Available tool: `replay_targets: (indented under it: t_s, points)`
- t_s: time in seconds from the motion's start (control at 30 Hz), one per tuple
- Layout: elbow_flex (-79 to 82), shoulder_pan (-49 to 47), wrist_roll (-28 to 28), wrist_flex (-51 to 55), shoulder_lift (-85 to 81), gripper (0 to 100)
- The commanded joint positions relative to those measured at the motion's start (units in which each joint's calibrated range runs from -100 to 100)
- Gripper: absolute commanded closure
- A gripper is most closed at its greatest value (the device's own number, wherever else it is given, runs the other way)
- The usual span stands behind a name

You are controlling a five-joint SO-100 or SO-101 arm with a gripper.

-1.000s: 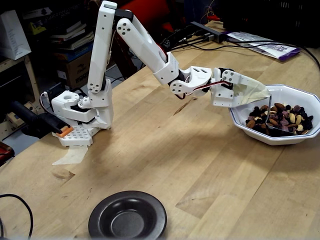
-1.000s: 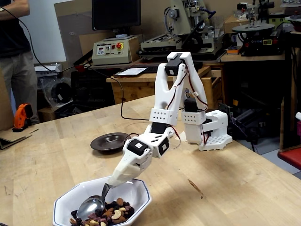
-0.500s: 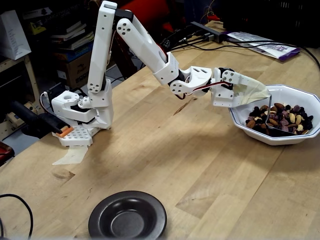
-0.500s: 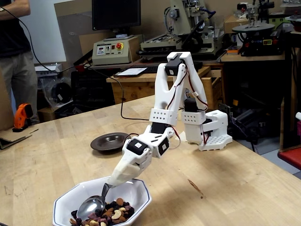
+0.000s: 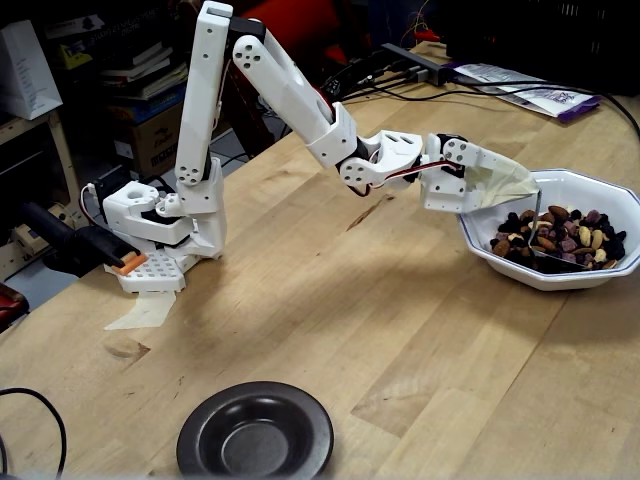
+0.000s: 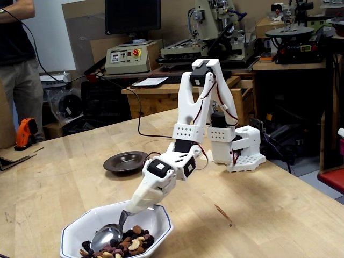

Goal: Use spoon to transfer food from the white bowl to brown plate

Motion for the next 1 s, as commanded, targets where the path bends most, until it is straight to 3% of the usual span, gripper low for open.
replay_targets:
  t_s: [0.0, 0.27, 0.53, 0.97]
  points:
    - [-1.3, -3.16, -0.34, -0.33, -0.47, 96]
    - [-1.39, -3.68, -0.83, -0.33, -0.47, 96]
    - [-1.3, -3.82, -7.18, -0.33, -0.47, 96]
    - [-1.21, -5.82, -6.25, -0.33, 0.13, 96]
